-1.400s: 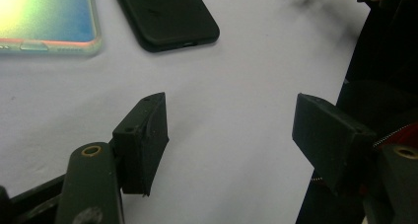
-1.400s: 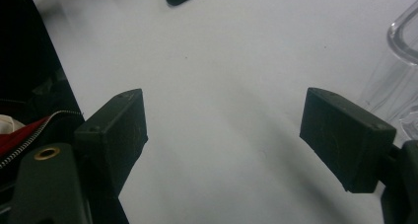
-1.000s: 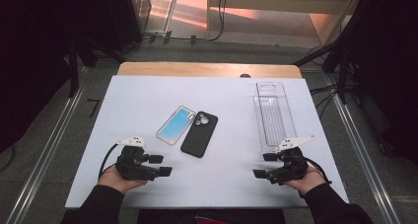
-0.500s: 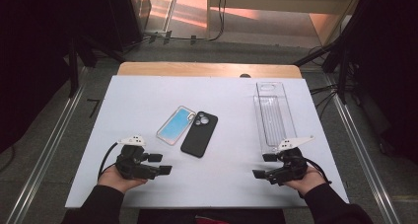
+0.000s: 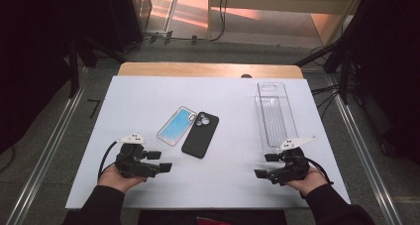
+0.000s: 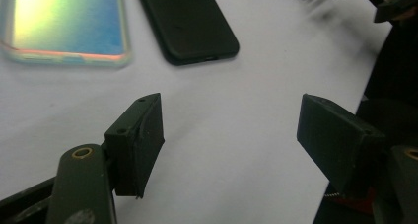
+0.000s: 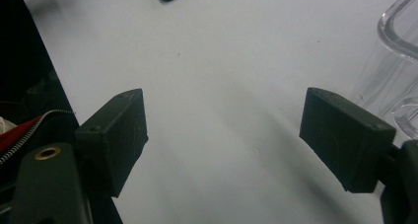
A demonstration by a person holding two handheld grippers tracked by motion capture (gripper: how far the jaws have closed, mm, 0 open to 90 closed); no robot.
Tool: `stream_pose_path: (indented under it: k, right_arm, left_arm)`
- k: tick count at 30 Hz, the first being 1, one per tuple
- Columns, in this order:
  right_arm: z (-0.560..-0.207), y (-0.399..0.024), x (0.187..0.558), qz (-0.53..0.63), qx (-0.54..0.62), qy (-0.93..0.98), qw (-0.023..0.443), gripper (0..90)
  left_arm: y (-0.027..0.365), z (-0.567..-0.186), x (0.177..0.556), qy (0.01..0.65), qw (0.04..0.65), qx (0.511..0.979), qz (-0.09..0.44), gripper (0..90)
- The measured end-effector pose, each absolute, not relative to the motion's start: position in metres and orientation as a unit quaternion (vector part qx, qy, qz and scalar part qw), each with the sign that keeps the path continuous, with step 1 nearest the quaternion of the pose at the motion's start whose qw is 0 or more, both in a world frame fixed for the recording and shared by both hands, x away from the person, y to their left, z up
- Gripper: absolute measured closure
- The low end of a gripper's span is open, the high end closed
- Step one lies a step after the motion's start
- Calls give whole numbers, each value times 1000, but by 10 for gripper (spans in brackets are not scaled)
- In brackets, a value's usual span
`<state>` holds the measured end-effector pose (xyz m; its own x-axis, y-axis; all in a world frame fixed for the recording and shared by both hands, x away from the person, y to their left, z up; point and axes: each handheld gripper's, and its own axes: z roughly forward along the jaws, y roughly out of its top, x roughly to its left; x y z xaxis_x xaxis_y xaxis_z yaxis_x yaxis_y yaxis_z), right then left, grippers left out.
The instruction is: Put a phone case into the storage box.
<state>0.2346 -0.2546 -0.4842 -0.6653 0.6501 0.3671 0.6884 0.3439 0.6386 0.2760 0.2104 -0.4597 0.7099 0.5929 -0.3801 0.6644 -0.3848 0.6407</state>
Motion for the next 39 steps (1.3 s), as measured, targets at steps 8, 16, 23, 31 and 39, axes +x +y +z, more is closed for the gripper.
stream_pose_path:
  k: [8, 16, 23, 31, 39]
  right_arm:
    - [-484, -253, 235, -398, -407, -822, 22, 166]
    - [-484, -253, 234, -398, -407, -822, 22, 166]
    - [-484, -254, 234, -398, -408, -821, 22, 166]
    - [-484, -253, 234, -398, -407, -822, 23, 166]
    - [-484, -254, 234, -398, -408, -821, 22, 166]
  left_arm:
    - [207, -456, 284, 389, 410, 825, -29, 216]
    - [196, -452, 296, 396, 392, 830, -30, 80]
    - [192, -453, 308, 395, 397, 828, -34, 0]
    - [191, -445, 322, 398, 405, 823, -21, 0]
    - [189, -442, 340, 404, 403, 821, -2, 0]
